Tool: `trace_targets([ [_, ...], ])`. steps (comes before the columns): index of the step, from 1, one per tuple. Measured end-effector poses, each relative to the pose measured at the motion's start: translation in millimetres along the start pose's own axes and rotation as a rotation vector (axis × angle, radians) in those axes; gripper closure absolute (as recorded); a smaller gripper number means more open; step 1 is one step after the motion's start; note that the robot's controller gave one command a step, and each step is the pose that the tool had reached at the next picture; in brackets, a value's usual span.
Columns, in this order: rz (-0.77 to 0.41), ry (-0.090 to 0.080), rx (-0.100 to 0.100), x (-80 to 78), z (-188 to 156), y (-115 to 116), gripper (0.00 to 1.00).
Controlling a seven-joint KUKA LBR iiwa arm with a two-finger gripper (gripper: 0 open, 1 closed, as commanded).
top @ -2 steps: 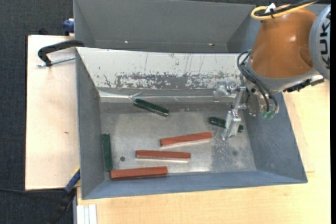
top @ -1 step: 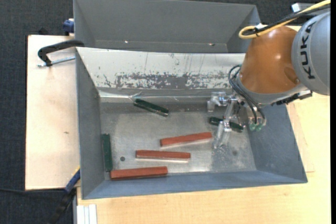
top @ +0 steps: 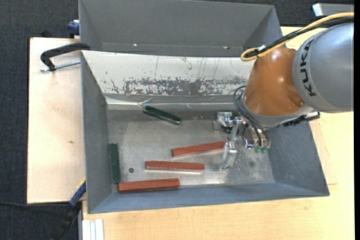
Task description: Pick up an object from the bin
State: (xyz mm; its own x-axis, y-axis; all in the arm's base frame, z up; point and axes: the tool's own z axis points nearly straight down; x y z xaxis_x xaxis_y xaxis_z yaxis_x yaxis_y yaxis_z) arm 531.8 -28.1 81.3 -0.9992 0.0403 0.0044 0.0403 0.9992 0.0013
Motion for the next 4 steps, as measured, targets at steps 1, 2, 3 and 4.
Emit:
trace_targets([
  [1,0.163,-0.004,0.0,-4.5,10.7,5.7,1.0],
  [2,0.162,-0.004,0.0,-4.5,10.7,5.7,1.0],
  [3,0.153,-0.004,0.0,-4.0,10.7,5.5,1.0],
  [4,0.186,-0.01,0.0,-19.0,-125.5,5.5,1.0],
])
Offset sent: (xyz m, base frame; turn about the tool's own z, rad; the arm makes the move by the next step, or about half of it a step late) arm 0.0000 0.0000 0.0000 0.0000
